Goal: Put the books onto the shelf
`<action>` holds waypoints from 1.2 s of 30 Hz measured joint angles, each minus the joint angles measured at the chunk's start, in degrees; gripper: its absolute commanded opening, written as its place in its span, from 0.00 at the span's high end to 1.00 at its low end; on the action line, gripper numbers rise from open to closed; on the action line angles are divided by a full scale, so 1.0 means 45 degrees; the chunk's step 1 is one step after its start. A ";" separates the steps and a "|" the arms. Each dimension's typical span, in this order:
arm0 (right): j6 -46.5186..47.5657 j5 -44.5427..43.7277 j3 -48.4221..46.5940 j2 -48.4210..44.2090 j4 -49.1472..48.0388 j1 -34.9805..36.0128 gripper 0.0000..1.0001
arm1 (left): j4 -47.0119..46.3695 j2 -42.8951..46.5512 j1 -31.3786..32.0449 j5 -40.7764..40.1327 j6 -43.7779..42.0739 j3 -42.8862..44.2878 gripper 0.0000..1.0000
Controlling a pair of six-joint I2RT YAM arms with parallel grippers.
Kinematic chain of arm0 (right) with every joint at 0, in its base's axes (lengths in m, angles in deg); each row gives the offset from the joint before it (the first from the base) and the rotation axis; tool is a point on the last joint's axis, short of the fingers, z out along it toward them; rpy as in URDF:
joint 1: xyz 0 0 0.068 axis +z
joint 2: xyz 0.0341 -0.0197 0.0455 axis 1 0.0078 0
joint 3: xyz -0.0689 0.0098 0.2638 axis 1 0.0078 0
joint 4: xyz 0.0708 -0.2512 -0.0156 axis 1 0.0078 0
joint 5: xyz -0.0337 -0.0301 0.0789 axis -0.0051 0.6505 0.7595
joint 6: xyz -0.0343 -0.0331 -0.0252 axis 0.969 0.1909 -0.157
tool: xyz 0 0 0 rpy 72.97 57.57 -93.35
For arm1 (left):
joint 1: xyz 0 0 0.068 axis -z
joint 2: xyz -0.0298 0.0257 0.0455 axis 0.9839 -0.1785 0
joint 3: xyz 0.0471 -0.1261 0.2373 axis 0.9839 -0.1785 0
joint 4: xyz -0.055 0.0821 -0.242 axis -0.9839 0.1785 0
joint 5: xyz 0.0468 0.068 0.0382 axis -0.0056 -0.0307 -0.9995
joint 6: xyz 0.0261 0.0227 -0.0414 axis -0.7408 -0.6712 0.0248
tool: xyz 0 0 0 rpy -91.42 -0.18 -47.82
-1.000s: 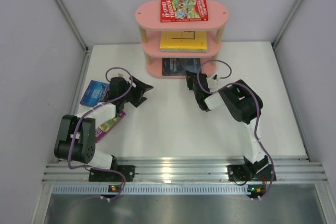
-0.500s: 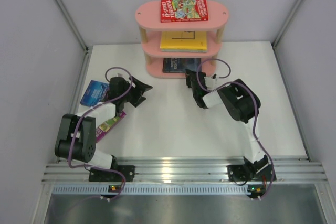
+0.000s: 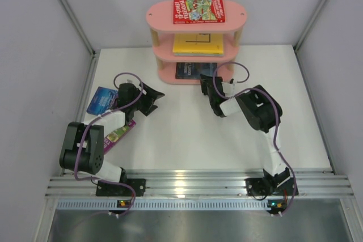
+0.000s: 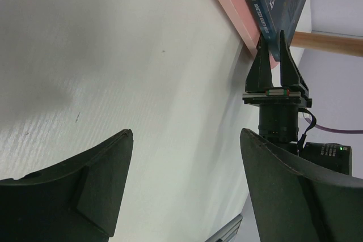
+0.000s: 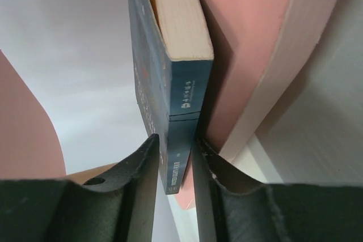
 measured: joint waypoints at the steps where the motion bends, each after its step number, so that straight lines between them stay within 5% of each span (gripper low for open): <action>1: 0.0053 0.0068 0.0024 -0.0010 -0.0044 -0.0015 0.66 | 0.0000 0.0000 0.0005 -0.0005 0.0000 0.0000 0.19; 22: 0.2064 0.2064 0.1632 -0.3055 0.1341 0.0073 0.47 | 0.2370 0.1647 -0.0719 -0.1234 0.0107 0.0588 0.14; 31: 0.3852 0.4143 0.1991 -0.3512 0.1705 0.2905 0.19 | 0.7320 0.4828 -0.2977 -0.5459 0.0971 0.1297 0.04; 36: 0.4590 0.5887 -0.0005 -0.1365 0.0996 0.4551 0.09 | 0.8743 0.6902 -0.4381 -0.7315 0.0903 0.0767 0.03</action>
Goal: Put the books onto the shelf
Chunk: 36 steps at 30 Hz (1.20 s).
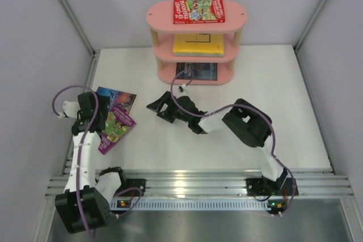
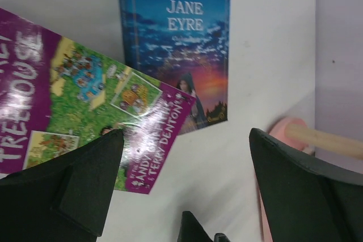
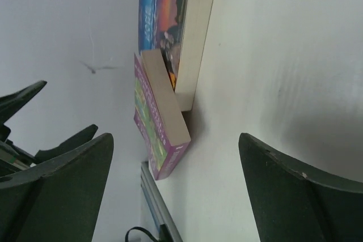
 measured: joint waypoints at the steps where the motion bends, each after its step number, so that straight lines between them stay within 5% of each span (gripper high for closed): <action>1: 0.0083 0.0306 -0.0437 0.0539 -0.0223 0.0180 0.09 | 0.0146 0.0121 -0.0257 -0.0078 -0.0039 -0.0097 0.03; 11: 0.0583 0.2098 -0.4274 0.4158 -0.1574 0.1132 0.11 | 0.0223 -0.1545 -0.3376 0.1967 -0.1073 -0.1501 0.06; 21: 0.1467 0.3570 -0.6805 0.5513 -0.0437 0.1379 0.28 | -0.0389 -0.1977 -0.3687 0.2720 -0.1501 -0.1685 0.07; 24: 0.1724 0.4085 -0.7159 0.5683 0.0019 0.1375 0.37 | -0.0554 -0.2025 -0.3691 0.2788 -0.1651 -0.1695 0.07; 27: 0.1889 0.4556 -0.7305 0.5853 0.0112 0.1360 0.61 | -0.0792 -0.2132 -0.3696 0.3172 -0.2025 -0.1695 0.07; 28: 0.1923 0.4658 -0.7286 0.5882 0.0165 0.1336 0.80 | -0.0879 -0.2152 -0.3701 0.3410 -0.2229 -0.1695 0.07; 30: 0.1797 0.4852 -0.6917 0.5882 -0.0102 0.1253 0.97 | -0.0986 -0.2205 -0.3706 0.3959 -0.2662 -0.1666 0.07; 36: 0.1234 0.5280 -0.3594 0.4425 -0.1977 0.0821 1.00 | -0.0908 -0.2594 -0.3711 0.6207 -0.3750 -0.0831 0.15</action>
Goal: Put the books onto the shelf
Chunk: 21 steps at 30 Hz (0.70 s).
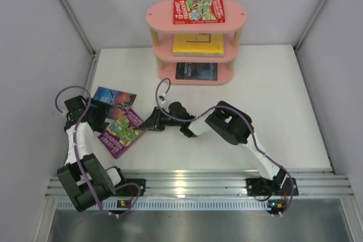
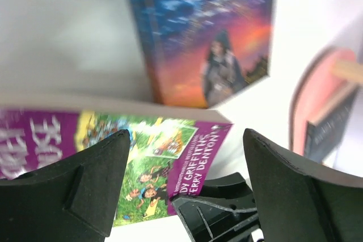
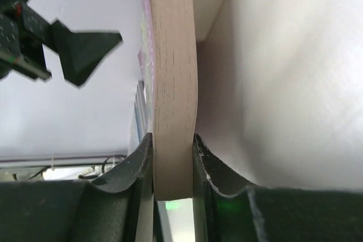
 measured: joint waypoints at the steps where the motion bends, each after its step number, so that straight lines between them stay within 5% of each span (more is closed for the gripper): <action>1: -0.0010 0.0102 0.0695 -0.0466 -0.0146 -0.0141 1.00 | 0.0019 0.0029 0.0000 0.0413 -0.0180 0.0204 0.14; 11: 0.0335 -0.0058 0.6518 -0.7422 0.1001 -0.1899 1.00 | 0.1161 0.0845 0.1243 0.2419 -0.1302 0.4041 0.14; 16: 0.1588 -0.0563 0.5795 -1.2031 0.5435 -0.2395 1.00 | 0.2108 0.0942 0.2540 0.3162 -0.1282 0.6747 0.14; 21: 0.2399 -0.0495 0.2730 -1.4231 0.8937 -0.3866 1.00 | 0.2157 0.0918 0.2841 0.4347 -0.0738 0.9476 0.16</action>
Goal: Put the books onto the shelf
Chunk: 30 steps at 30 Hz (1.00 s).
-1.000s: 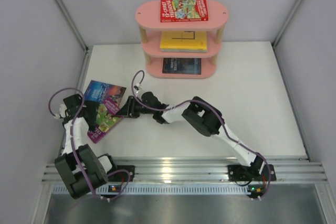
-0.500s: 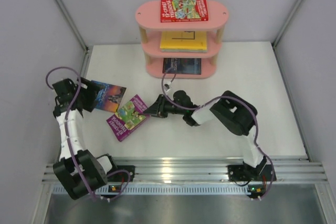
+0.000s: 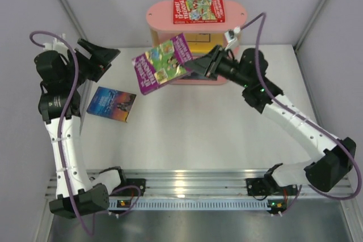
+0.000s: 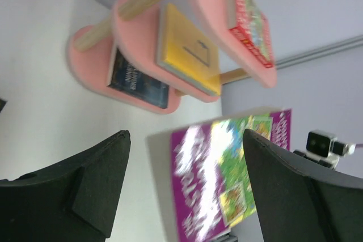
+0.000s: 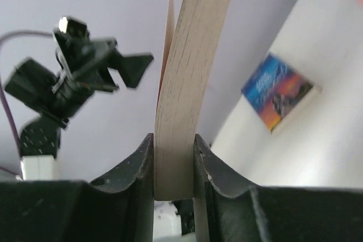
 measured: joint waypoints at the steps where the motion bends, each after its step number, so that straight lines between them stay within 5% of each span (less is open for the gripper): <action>1: 0.0214 -0.0024 -0.0967 -0.0058 0.0617 -0.0437 1.00 | -0.0015 -0.0039 0.0102 0.0151 0.0155 0.0471 0.16; 9: 0.0908 0.0330 -0.9156 0.2293 0.3376 -0.3521 1.00 | -0.1151 -0.0427 0.0510 0.0840 0.1088 0.1365 0.16; 15: 0.0777 0.0947 -1.2463 0.5051 0.3798 -0.4979 1.00 | -0.2176 -0.1928 0.0937 0.0772 0.1399 0.1734 0.16; 22: 0.0515 0.1273 -1.3007 0.7451 0.4313 -0.5668 1.00 | -0.2934 -0.4726 0.2803 0.0151 0.0714 0.4294 0.18; 30: -0.0219 0.1447 -1.2230 0.7640 0.3682 -0.6135 1.00 | -0.4255 -0.6955 0.4449 -0.0661 -0.0073 0.5887 0.19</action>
